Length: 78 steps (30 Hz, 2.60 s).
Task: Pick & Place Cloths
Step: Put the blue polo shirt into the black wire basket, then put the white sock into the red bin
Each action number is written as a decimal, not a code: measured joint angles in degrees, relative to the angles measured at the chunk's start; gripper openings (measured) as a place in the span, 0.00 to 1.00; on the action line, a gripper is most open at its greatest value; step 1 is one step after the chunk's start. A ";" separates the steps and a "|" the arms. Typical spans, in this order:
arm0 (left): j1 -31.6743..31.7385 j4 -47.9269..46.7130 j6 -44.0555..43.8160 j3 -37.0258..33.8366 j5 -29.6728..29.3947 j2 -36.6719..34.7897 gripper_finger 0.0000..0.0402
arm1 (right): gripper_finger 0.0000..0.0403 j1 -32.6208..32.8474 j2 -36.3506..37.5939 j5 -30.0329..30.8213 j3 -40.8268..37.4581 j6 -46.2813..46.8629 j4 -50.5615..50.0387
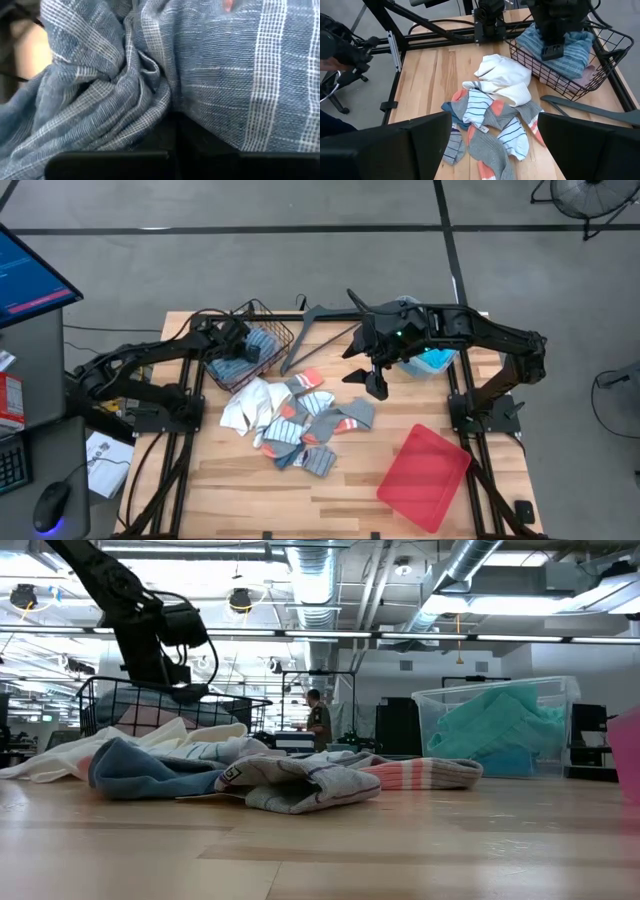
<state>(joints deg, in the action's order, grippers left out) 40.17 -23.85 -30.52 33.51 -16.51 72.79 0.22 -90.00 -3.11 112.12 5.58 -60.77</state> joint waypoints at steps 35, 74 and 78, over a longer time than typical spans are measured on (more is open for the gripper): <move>-2.46 5.41 11.86 6.58 30.13 -34.61 0.44 | 0.72 -0.39 0.00 0.15 0.00 -1.40 0.11; -49.62 -9.47 24.10 11.72 -0.80 2.32 0.59 | 0.72 -0.34 0.00 0.11 0.00 2.00 -0.02; -47.66 -9.55 20.88 11.72 -1.08 5.80 0.59 | 0.72 -0.34 0.00 0.11 0.00 2.00 -0.02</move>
<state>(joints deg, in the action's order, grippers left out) -7.49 -33.40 -9.64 45.23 -17.59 78.59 -0.12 -90.00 -3.01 112.12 7.57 -60.80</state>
